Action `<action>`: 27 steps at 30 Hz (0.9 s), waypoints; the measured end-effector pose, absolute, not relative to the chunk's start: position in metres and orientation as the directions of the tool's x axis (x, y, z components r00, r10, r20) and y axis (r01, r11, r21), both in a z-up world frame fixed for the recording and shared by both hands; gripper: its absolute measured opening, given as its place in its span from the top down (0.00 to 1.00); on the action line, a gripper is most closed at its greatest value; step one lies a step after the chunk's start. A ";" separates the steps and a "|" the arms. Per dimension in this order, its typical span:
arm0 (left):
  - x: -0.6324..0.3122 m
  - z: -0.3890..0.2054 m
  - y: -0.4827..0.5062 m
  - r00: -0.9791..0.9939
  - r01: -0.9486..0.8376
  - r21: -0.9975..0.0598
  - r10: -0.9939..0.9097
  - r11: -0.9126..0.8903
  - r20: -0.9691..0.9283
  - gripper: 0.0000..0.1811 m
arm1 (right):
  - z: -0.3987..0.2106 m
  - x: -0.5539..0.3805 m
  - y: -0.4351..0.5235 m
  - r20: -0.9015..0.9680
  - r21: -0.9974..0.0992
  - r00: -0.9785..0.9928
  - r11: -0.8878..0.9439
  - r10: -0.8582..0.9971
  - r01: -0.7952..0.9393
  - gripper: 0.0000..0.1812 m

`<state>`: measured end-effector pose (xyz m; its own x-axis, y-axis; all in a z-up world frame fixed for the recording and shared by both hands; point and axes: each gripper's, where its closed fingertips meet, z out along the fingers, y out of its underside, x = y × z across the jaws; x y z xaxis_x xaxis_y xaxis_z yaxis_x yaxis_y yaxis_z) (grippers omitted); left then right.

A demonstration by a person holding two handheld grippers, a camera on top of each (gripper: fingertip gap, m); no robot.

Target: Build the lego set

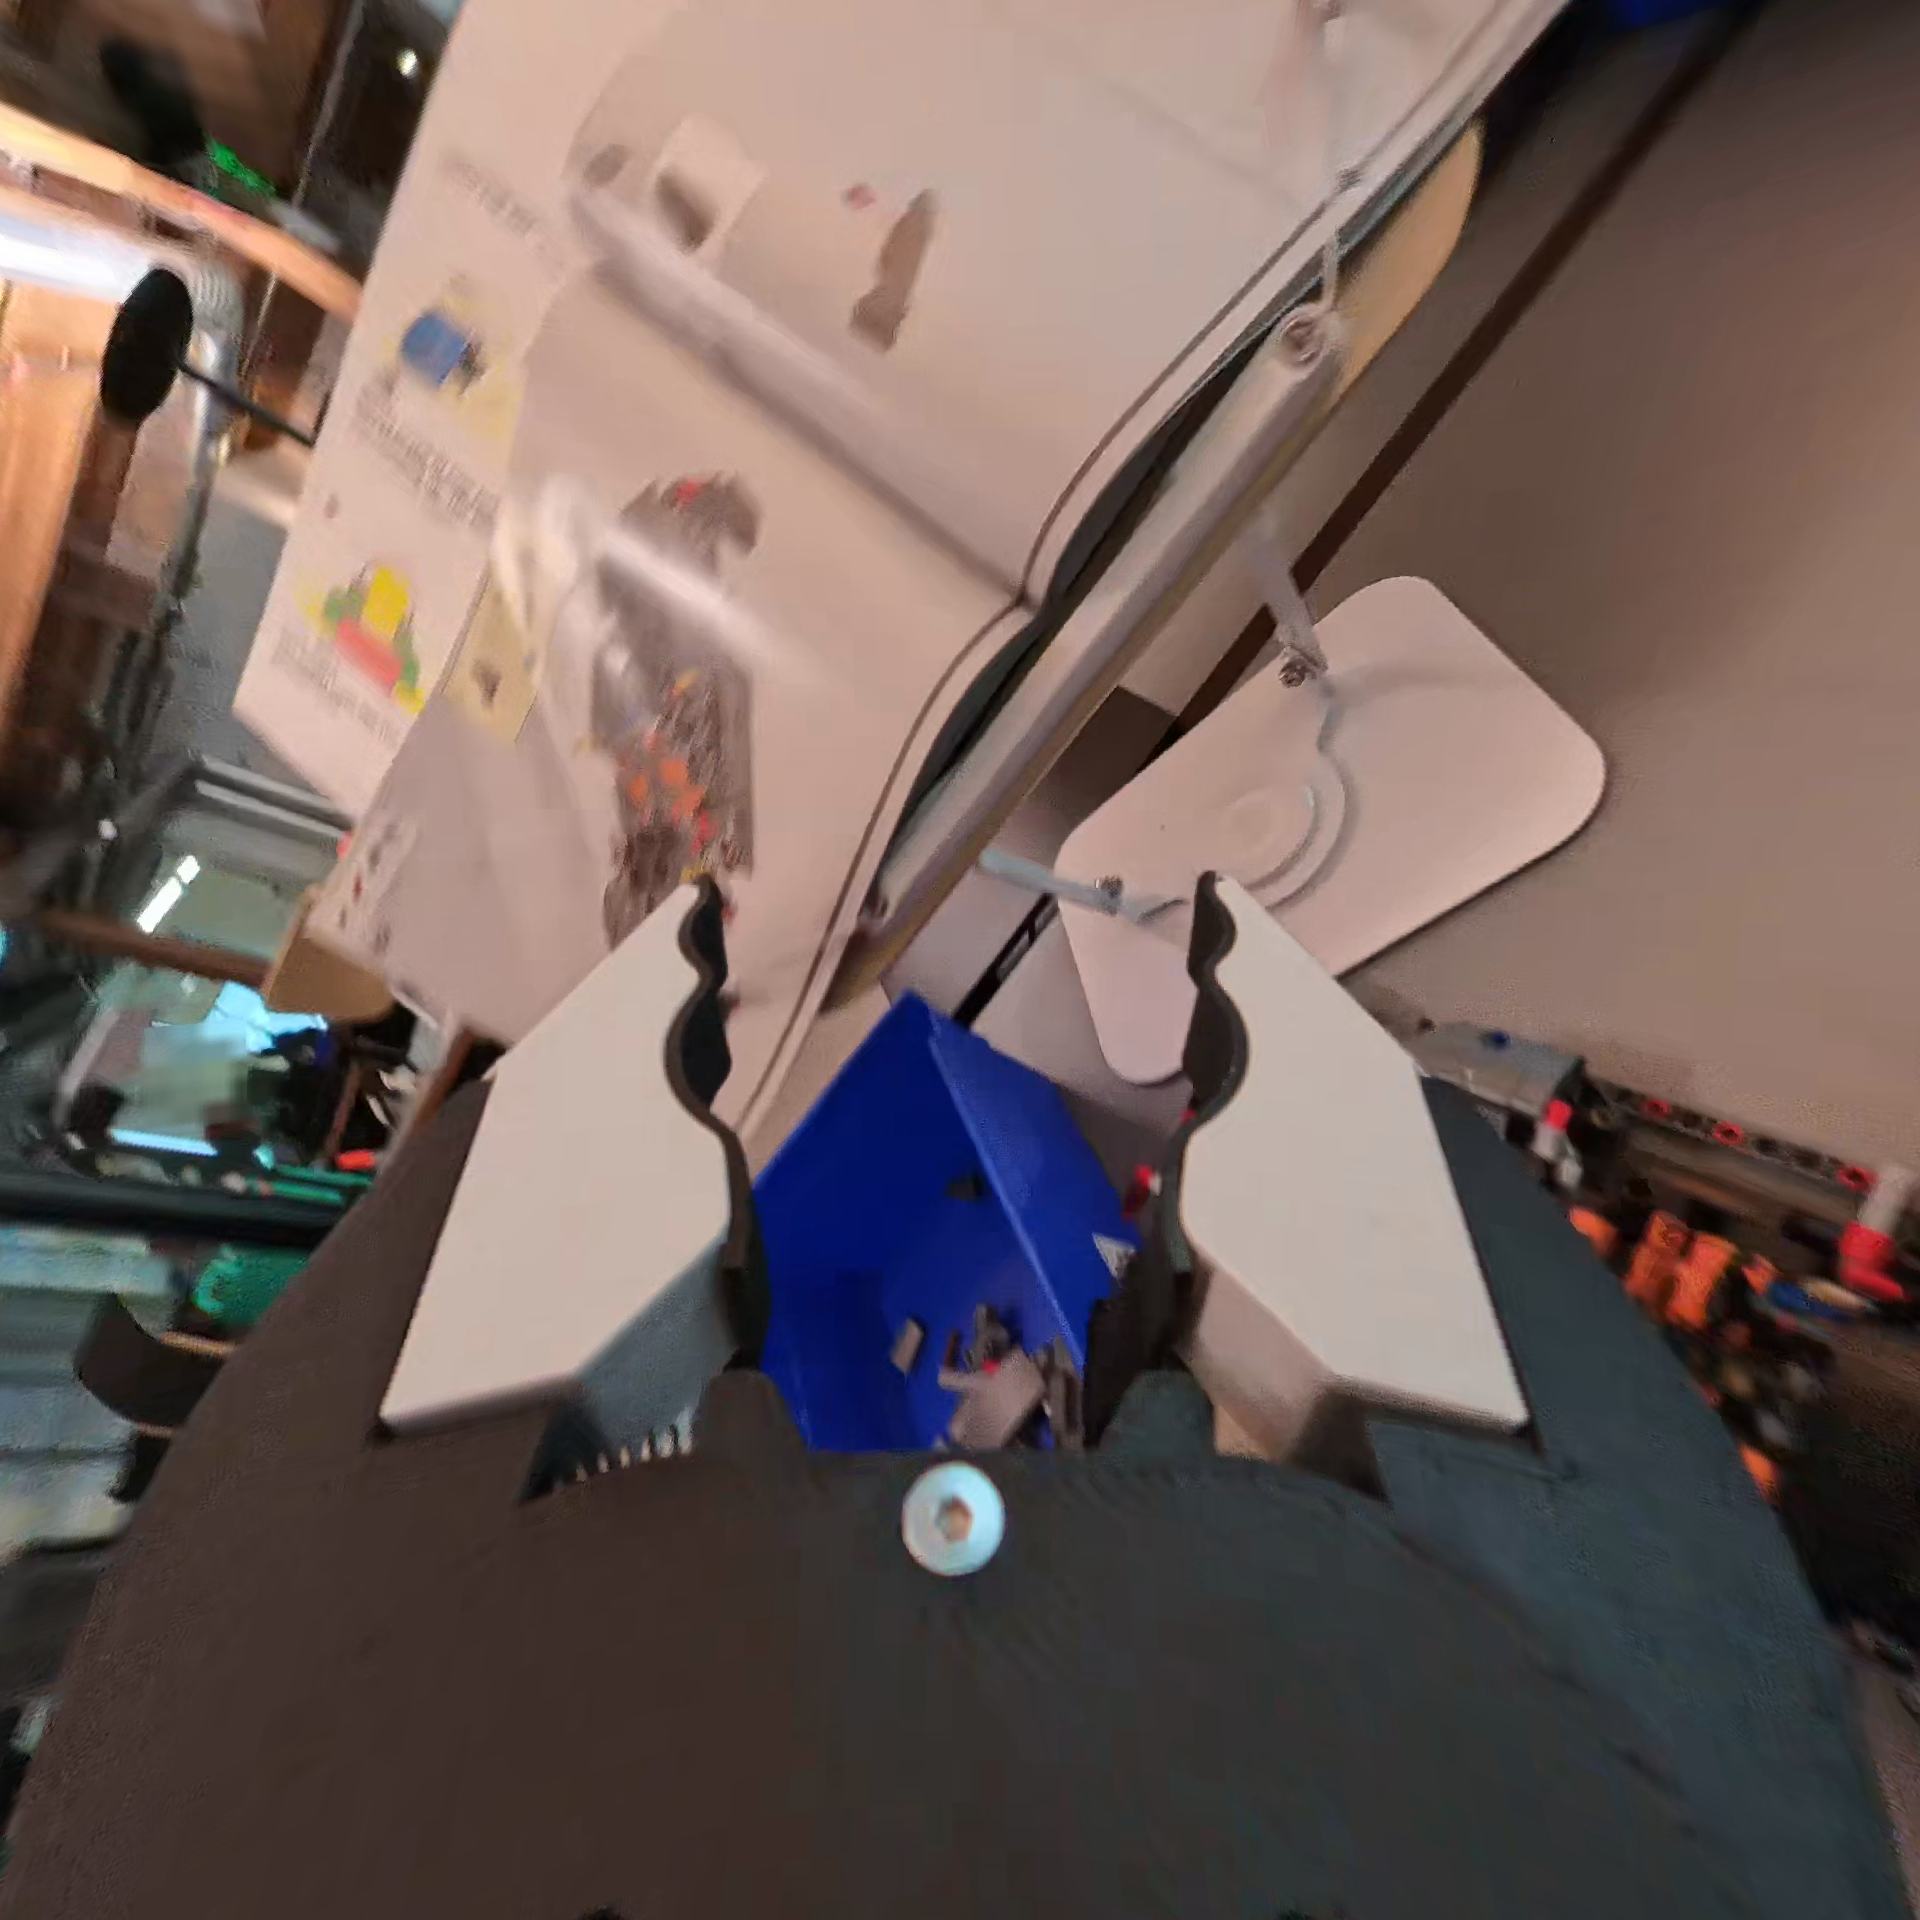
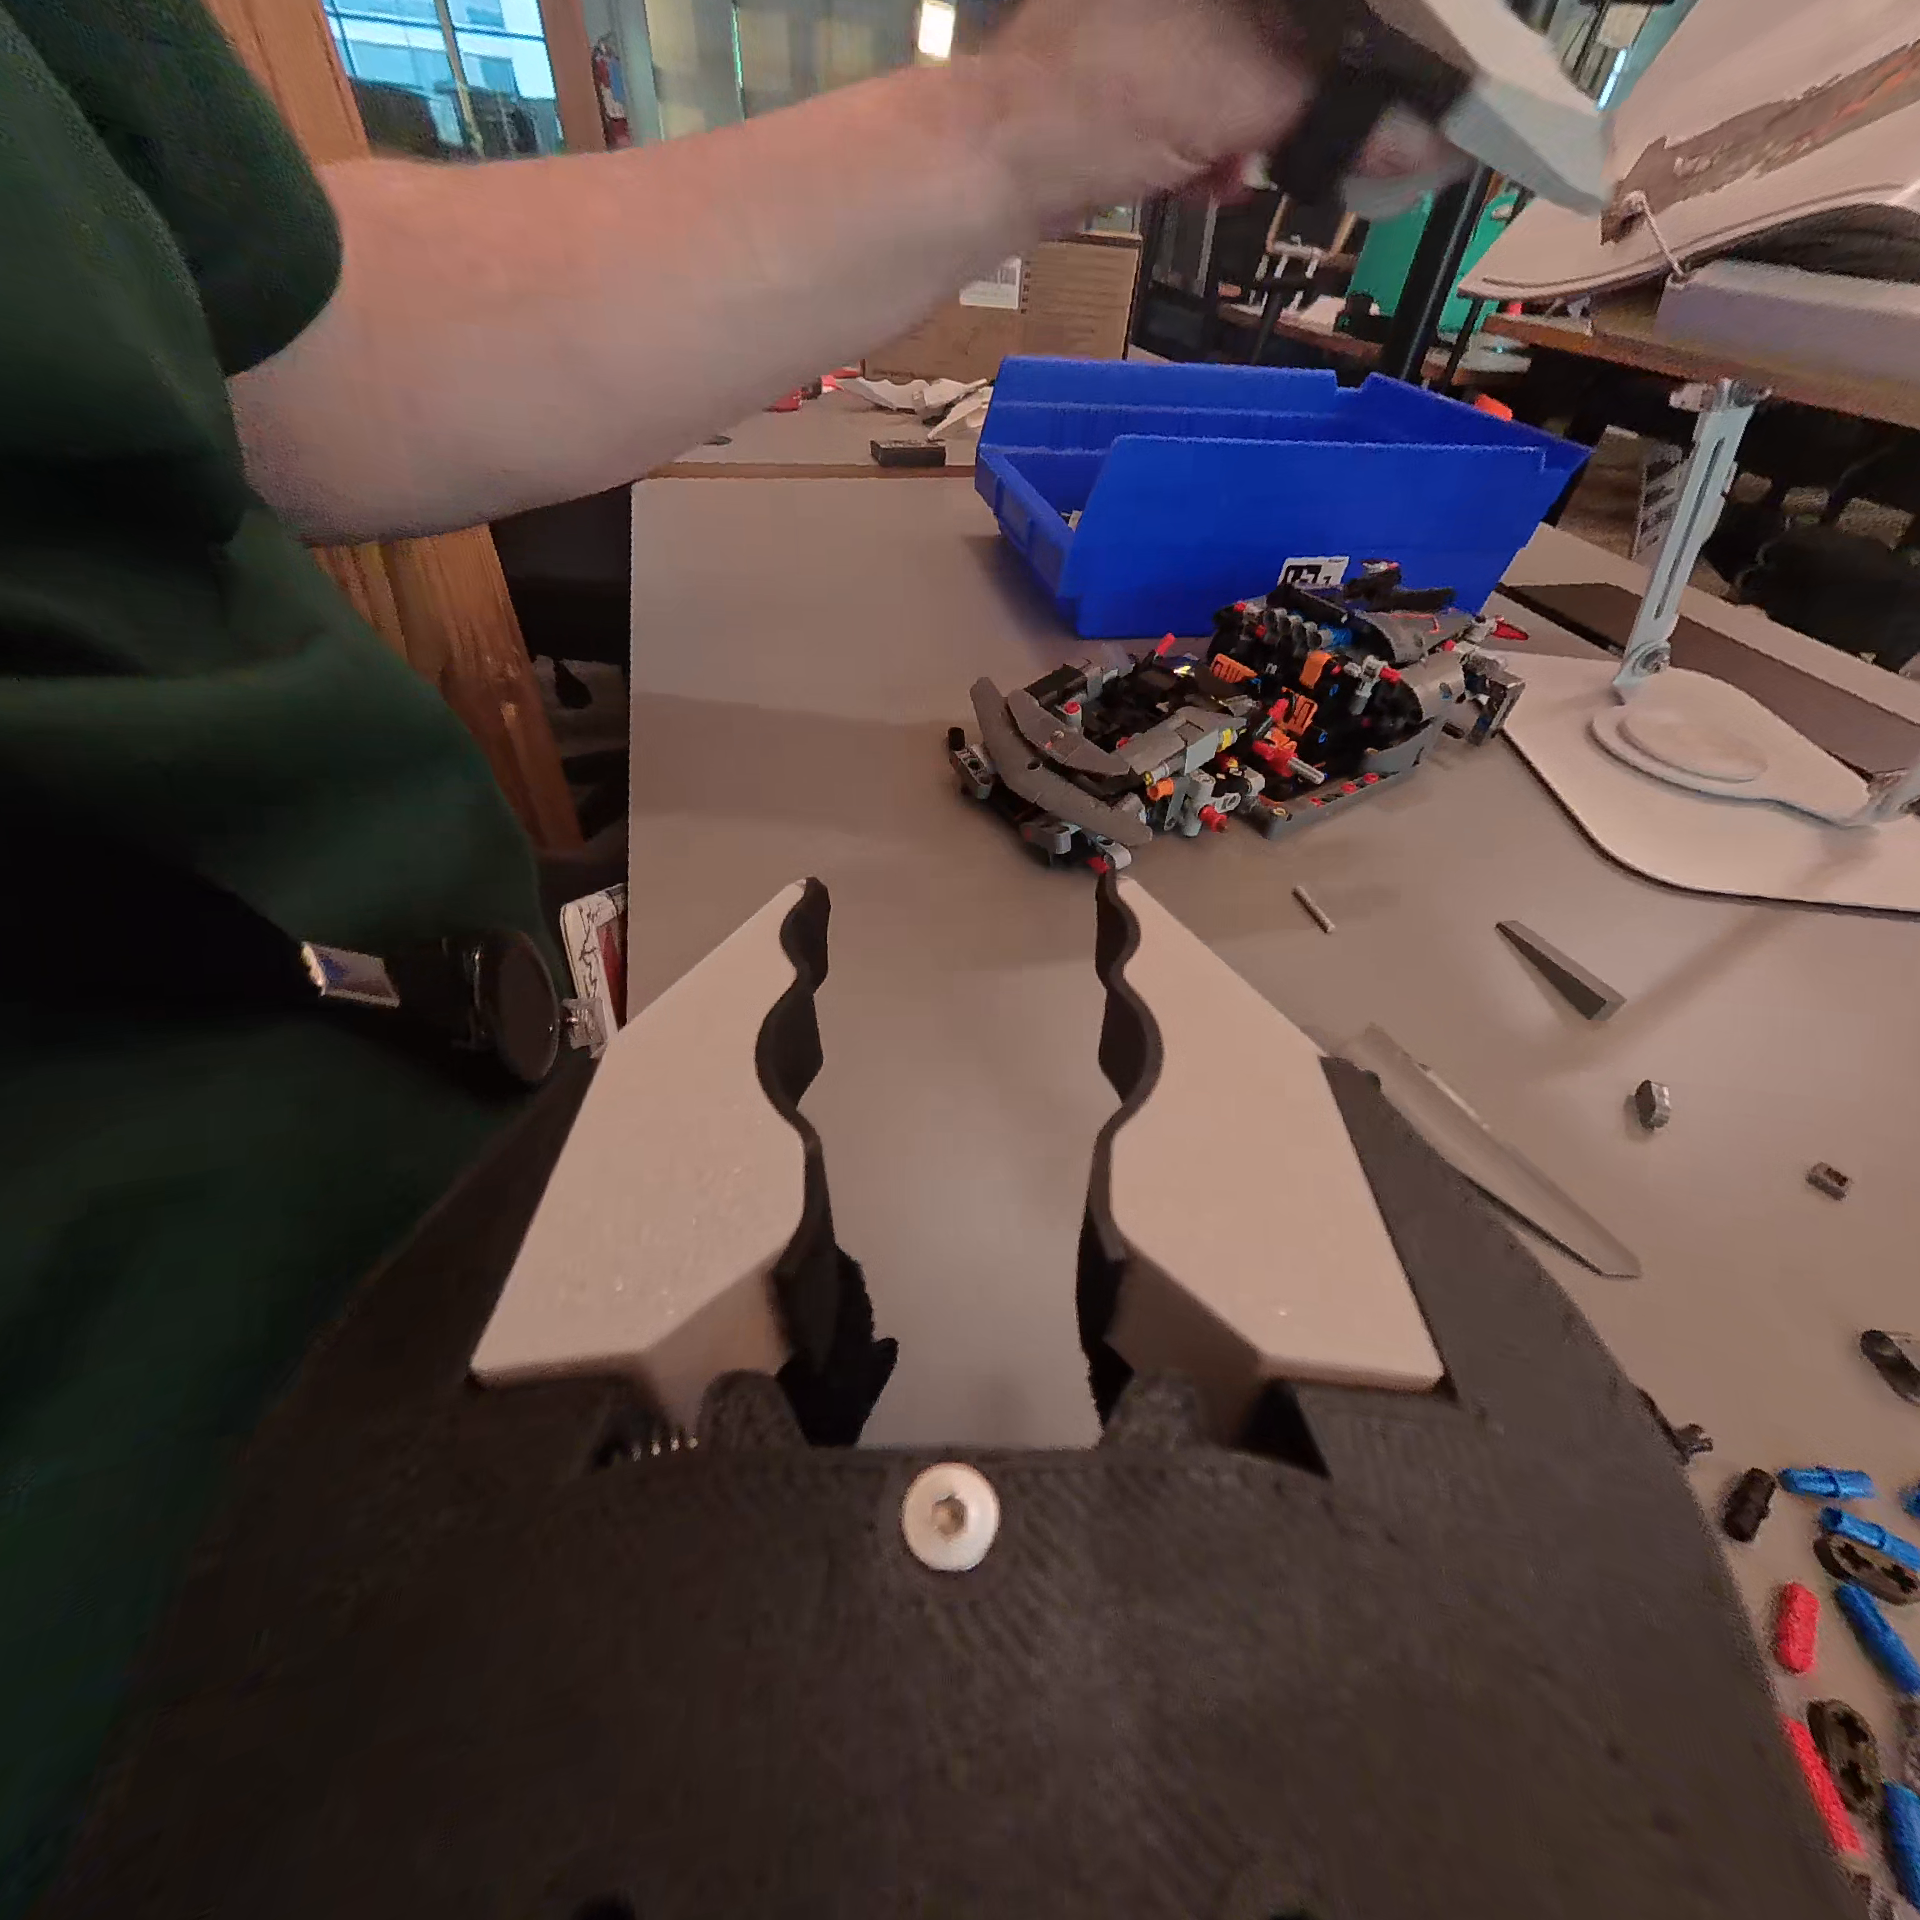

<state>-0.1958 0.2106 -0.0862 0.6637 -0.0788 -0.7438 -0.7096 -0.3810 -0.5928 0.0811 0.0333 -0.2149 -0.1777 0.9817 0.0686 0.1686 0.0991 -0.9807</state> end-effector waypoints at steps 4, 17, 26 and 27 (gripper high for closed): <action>-0.176 -0.108 0.285 0.549 -0.800 -0.450 -0.182 -0.397 -0.816 0.46 | -0.215 0.084 0.032 0.075 -0.986 -0.199 0.102 0.977 0.131 0.72; -0.183 -0.130 0.347 0.465 -0.791 -0.366 -0.094 -0.489 -0.880 0.55 | -0.197 0.099 0.039 -0.005 -1.000 -0.231 -0.001 0.973 0.019 0.71; -0.177 -0.130 0.361 0.483 -0.734 -0.390 -0.022 -0.556 -0.875 0.56 | -0.191 0.104 0.044 -0.059 -0.998 -0.248 -0.064 0.967 -0.014 0.71; -0.177 -0.130 0.364 0.488 -0.726 -0.397 -0.014 -0.561 -0.873 0.56 | -0.191 0.103 0.044 -0.059 -0.998 -0.247 -0.063 0.967 -0.011 0.71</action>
